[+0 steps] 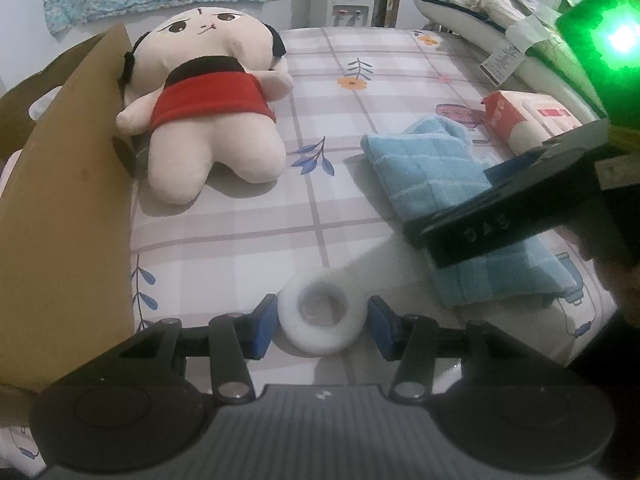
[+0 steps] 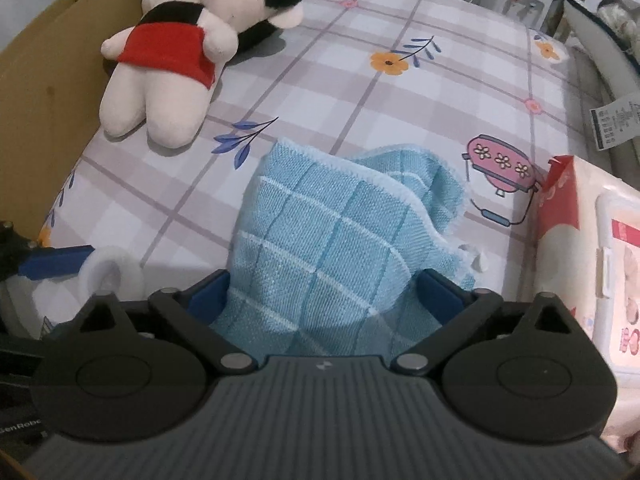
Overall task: Organize soft objects
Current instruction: 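Hold the tape roll in the left tool while the right tool grasps the blue towel, then carry the tape roll and blue towel into the box and open both tools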
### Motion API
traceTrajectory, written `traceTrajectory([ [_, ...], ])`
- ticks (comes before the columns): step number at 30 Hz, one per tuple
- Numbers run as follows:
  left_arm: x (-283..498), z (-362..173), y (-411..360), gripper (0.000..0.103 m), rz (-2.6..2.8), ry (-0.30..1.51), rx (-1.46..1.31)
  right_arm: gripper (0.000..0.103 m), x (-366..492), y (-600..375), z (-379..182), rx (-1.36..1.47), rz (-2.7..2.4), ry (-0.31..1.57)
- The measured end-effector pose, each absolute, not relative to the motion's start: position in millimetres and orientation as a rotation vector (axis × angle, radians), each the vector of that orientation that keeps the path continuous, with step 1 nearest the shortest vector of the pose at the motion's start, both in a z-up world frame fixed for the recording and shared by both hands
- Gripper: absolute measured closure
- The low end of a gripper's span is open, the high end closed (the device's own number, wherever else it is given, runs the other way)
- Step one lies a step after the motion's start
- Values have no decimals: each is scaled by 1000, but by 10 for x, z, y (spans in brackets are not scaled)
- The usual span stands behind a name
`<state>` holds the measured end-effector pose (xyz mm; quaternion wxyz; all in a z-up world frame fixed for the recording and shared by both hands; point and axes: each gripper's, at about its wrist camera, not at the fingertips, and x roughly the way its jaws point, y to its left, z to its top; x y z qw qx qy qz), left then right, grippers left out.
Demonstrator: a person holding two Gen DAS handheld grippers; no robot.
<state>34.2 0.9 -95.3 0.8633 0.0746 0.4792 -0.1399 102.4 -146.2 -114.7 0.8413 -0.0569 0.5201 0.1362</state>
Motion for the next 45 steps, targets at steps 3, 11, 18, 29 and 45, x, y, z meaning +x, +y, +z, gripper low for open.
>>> traceTrajectory([
  [3, 338, -953, 0, 53, -289, 1003, 160, 39, 993, -1521, -1087, -111, 267, 1081],
  [11, 327, -946, 0, 54, -279, 995, 164, 78, 979, -1804, -1019, -12, 181, 1057],
  [18, 274, -856, 21, 54, -292, 981, 150, 79, 854, -2072, -908, 167, 149, 1044],
  [29, -155, 280, 520, 54, -337, 732, -23, 79, 486, -1857, 202, 223, 329, 821],
  [45, 364, 319, 2360, 54, 112, 889, -230, 78, 1307, 430, 723, 309, 883, 912],
])
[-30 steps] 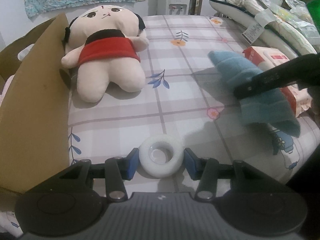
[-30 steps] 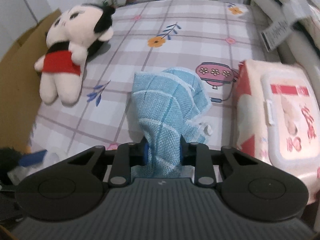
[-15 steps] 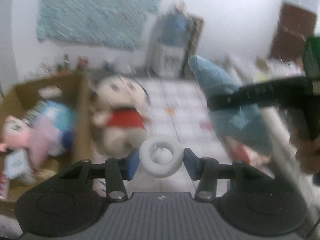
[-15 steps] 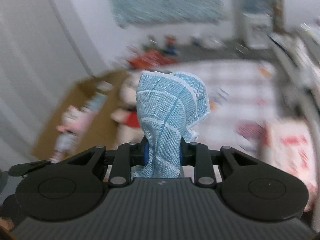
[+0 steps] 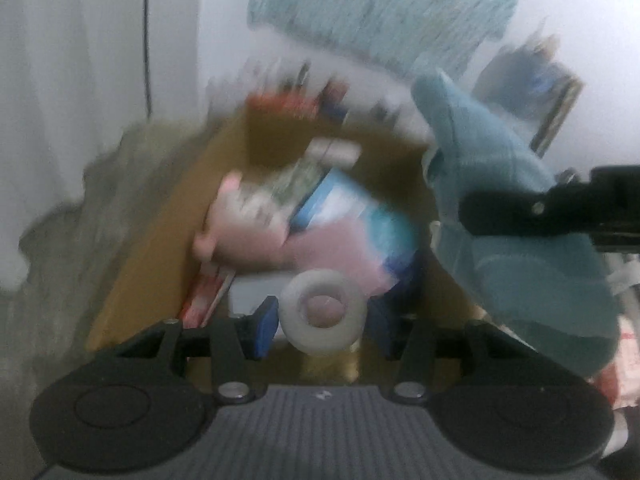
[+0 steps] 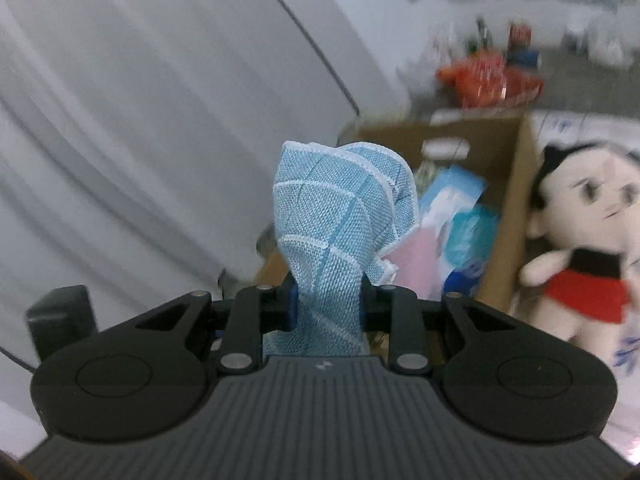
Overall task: Organize soft objects
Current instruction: 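Carry the tape roll and blue towel into the box and open both tools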
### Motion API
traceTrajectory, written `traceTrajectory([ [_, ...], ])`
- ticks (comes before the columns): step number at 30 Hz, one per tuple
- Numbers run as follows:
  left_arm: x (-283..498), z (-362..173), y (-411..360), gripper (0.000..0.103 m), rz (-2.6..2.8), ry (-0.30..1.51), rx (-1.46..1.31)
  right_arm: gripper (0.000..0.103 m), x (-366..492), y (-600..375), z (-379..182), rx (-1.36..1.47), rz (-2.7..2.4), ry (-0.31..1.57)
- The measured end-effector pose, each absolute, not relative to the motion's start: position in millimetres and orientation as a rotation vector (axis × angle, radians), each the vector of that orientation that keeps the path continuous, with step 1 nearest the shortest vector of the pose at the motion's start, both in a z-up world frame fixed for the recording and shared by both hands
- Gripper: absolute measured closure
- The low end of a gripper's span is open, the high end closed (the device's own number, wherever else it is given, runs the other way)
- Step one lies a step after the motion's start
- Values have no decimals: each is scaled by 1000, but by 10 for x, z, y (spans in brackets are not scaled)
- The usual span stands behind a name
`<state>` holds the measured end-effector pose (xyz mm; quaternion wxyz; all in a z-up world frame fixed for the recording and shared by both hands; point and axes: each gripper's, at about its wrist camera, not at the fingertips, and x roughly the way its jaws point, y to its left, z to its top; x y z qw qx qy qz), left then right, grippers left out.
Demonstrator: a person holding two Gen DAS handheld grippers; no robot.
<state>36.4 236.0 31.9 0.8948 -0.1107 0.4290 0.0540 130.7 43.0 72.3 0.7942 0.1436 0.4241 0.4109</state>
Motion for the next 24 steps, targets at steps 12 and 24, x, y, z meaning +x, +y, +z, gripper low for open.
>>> traceTrajectory([
  [12, 503, -244, 2691, 52, 117, 1102, -315, 44, 1414, 1150, -19, 116, 747, 1165],
  [24, 484, -156, 2788, 44, 148, 1023, -330, 58, 1341, 1009, 367, 32, 708, 1035],
])
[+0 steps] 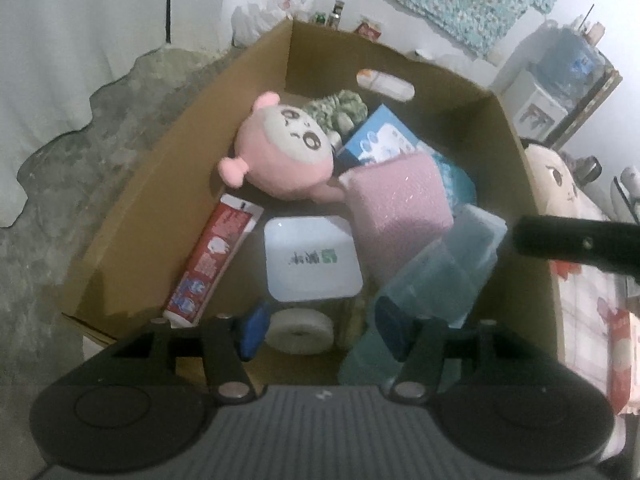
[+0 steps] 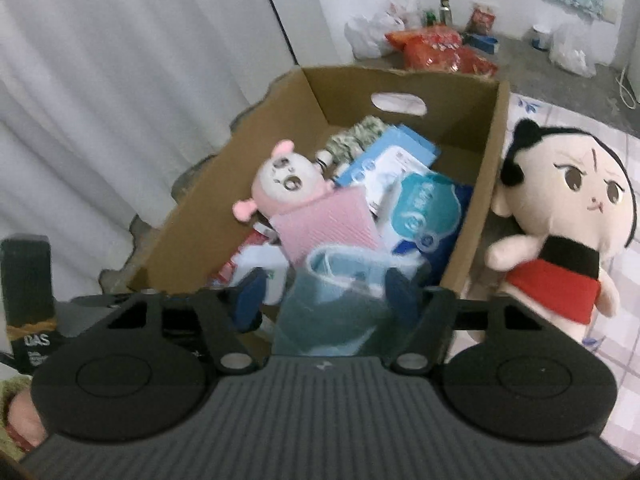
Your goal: Organize soft objects
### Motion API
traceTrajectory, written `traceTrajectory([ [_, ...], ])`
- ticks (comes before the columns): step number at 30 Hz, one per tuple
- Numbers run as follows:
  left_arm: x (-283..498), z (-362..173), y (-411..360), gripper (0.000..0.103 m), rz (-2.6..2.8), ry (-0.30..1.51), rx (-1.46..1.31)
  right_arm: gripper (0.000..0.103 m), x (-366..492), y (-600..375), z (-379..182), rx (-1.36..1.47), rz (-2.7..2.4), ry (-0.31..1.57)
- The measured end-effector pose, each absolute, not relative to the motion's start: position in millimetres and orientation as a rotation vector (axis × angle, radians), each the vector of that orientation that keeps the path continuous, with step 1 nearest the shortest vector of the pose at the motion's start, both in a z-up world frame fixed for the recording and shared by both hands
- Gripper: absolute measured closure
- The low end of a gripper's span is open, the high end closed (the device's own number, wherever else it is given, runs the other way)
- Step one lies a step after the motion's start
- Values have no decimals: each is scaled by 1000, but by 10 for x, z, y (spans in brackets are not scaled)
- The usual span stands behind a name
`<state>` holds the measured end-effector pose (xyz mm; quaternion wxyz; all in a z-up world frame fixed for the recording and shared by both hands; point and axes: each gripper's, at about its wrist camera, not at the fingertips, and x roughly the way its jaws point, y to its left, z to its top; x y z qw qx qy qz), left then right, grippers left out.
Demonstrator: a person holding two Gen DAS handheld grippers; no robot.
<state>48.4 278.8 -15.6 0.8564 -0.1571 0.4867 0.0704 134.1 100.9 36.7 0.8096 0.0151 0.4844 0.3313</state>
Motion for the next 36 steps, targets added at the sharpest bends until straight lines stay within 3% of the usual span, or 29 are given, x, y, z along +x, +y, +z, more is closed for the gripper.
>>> traceTrajectory([
  [3, 431, -77, 2832, 44, 164, 976, -334, 74, 1402, 1094, 372, 60, 747, 1043],
  [7, 348, 67, 2892, 43, 193, 902, -320, 80, 1486, 1304, 298, 100, 799, 1102],
  [15, 270, 199, 3014, 42, 203, 841, -320, 80, 1723, 1651, -122, 101, 809, 1298],
  [24, 213, 197, 3002, 38, 177, 833, -334, 80, 1539, 1748, -333, -316, 732, 1399],
  [32, 106, 301, 3006, 31, 212, 809, -334, 79, 1226, 2007, -546, -760, 796, 1382],
  [36, 77, 338, 2984, 26, 228, 811, -321, 73, 1261, 2051, -593, -781, 783, 1398],
])
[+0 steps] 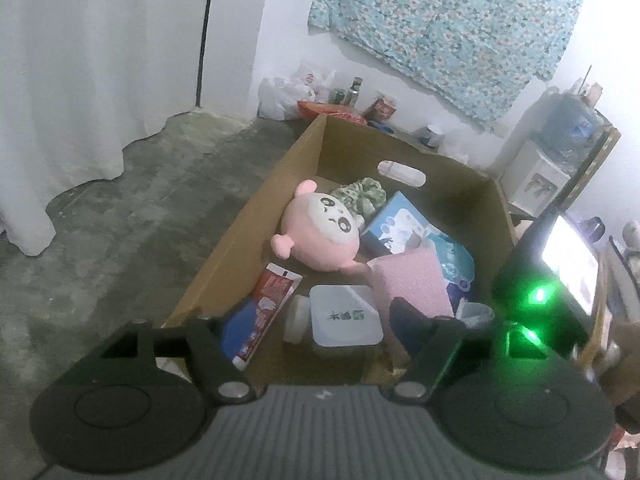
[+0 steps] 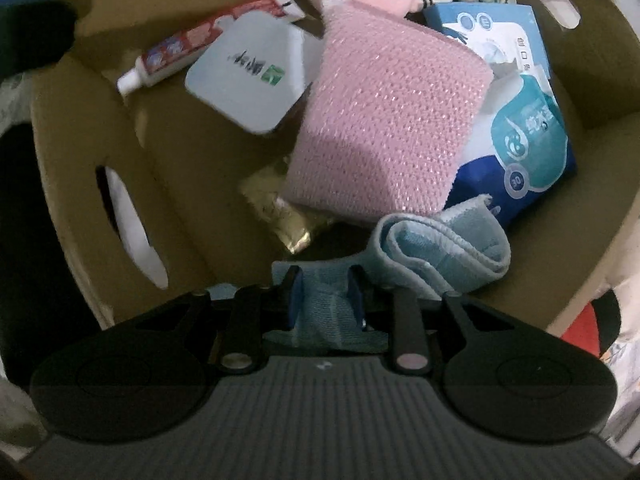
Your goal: Organize soft objects
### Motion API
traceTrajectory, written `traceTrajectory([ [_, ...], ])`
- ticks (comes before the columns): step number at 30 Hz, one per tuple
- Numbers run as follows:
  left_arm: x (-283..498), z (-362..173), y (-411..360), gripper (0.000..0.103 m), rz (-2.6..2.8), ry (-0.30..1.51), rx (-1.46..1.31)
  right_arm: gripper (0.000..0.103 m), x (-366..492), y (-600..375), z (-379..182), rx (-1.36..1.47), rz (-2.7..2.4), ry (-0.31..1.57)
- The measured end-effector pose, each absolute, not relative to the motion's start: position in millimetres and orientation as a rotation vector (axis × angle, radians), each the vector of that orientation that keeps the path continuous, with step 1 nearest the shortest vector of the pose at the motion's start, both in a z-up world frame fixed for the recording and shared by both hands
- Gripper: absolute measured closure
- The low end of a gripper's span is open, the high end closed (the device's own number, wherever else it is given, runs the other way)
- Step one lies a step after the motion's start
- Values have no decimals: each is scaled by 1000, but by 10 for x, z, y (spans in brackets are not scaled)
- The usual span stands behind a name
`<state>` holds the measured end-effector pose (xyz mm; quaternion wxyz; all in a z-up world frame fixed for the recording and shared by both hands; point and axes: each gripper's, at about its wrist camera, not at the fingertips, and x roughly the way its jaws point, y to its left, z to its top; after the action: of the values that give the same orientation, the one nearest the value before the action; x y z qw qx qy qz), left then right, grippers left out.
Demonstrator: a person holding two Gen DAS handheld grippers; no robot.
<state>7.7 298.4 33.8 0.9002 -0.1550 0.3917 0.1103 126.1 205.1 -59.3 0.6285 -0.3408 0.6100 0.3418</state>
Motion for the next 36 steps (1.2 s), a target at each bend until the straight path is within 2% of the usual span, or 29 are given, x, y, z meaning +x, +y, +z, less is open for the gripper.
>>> traceTrajectory([
  [2, 38, 371, 2958, 24, 236, 804, -306, 62, 1317, 2027, -541, -715, 781, 1400],
  [3, 17, 386, 2947, 23, 238, 799, -300, 48, 1344, 2005, -478, -669, 782, 1392],
  [4, -8, 399, 2934, 16, 238, 790, -292, 40, 1355, 1943, -369, -606, 796, 1372],
  [6, -53, 425, 2899, 12, 239, 772, -277, 30, 1338, 1787, -134, -498, 826, 1312],
  [8, -95, 460, 2850, 11, 231, 757, -257, 22, 1261, 1574, 142, -401, 846, 1215],
  [13, -183, 555, 2675, 1, 194, 739, -212, 15, 985, 1021, 642, -180, 829, 1031],
  [17, -272, 618, 2494, 0, 191, 742, -162, 7, 674, 660, 799, -77, 746, 927],
  [18, -294, 630, 2452, 0, 193, 743, -148, 2, 587, 562, 813, -59, 715, 893],
  [22, -373, 651, 2292, 0, 203, 763, -100, 1, 257, 330, 758, -6, 596, 815],
  [36, -495, 482, 2055, 0, 229, 824, 9, 1, -160, 408, 436, -70, 383, 769],
])
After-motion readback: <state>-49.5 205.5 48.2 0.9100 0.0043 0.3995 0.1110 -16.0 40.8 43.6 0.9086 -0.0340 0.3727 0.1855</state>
